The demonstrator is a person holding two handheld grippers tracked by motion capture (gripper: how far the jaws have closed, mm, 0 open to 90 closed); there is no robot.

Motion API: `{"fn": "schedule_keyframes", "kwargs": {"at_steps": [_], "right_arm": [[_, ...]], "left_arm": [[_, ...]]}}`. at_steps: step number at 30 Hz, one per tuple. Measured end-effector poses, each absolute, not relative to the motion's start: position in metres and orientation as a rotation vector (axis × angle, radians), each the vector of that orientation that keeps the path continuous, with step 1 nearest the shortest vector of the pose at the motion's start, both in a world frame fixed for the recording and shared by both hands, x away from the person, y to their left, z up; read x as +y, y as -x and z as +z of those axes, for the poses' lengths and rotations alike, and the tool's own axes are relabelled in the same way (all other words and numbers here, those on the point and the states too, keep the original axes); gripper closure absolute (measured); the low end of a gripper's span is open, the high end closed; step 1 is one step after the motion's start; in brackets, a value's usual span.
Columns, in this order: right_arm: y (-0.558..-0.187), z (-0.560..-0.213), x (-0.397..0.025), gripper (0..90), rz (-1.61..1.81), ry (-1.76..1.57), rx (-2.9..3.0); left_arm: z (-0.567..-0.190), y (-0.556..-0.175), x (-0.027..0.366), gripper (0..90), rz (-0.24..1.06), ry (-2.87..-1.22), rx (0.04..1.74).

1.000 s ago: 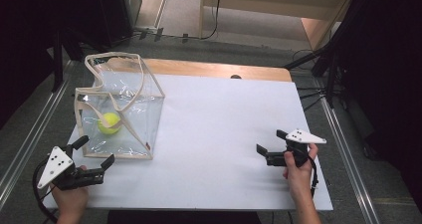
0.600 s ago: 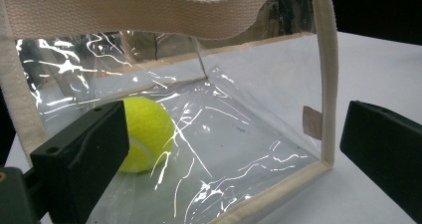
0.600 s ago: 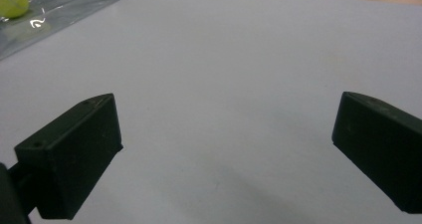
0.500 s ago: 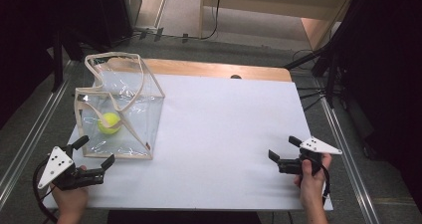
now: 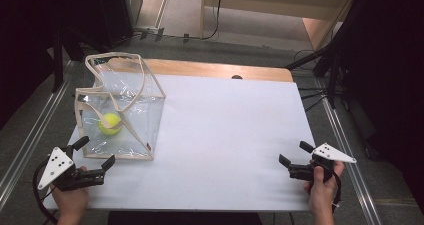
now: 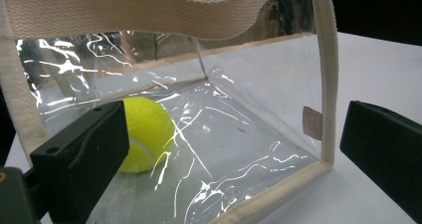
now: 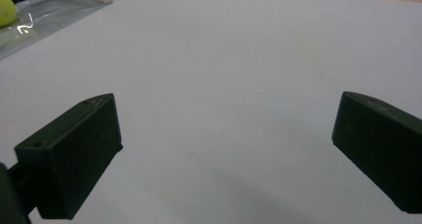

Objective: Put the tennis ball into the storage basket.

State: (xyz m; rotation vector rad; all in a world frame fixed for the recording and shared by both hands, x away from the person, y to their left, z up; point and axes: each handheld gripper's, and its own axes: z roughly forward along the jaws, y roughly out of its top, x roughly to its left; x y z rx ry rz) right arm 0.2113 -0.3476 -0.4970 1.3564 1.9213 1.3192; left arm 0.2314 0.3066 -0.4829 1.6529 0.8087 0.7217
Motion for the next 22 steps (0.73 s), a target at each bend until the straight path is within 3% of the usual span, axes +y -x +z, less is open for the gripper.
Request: {"fn": "schedule_keyframes", "kwargs": {"at_steps": [22], "right_arm": [[-0.201,-0.503,-0.357,0.0,1.337,-1.38,1.833]], "left_arm": [[-0.482,-0.232,0.307,0.0,0.716,-1.649,0.806]]}}
